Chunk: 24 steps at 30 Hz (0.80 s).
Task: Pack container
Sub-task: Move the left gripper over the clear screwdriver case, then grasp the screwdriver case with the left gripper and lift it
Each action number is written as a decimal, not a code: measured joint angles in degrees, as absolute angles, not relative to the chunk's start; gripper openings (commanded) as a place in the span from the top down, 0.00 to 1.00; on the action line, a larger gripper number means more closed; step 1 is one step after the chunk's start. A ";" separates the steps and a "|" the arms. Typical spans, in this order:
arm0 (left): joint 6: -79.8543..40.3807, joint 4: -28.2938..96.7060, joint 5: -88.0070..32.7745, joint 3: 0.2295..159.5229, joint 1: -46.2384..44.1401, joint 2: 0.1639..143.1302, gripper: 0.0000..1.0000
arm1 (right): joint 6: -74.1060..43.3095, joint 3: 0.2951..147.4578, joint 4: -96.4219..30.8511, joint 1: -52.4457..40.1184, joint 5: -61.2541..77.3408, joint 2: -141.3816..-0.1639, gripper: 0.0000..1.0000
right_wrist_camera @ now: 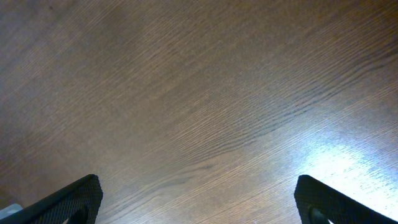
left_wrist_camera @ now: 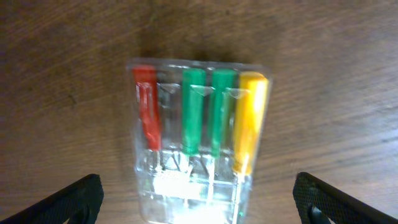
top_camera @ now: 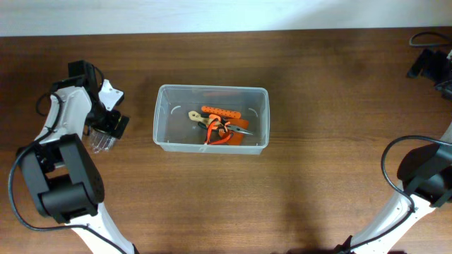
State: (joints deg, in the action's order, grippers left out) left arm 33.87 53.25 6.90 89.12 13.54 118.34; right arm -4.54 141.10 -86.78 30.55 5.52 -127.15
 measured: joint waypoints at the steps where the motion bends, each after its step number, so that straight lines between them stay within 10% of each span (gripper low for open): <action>1: 33.87 52.88 7.16 89.12 13.54 118.63 0.00 | -4.54 141.10 -86.78 30.55 5.52 -127.15 0.01; 19: 33.87 52.36 7.94 89.14 13.54 123.04 0.02 | -4.49 141.10 -86.78 30.55 5.52 -127.15 0.01; 24: 33.65 52.23 7.73 89.14 13.52 123.15 0.26 | -4.54 141.10 -86.78 30.55 5.52 -127.15 0.01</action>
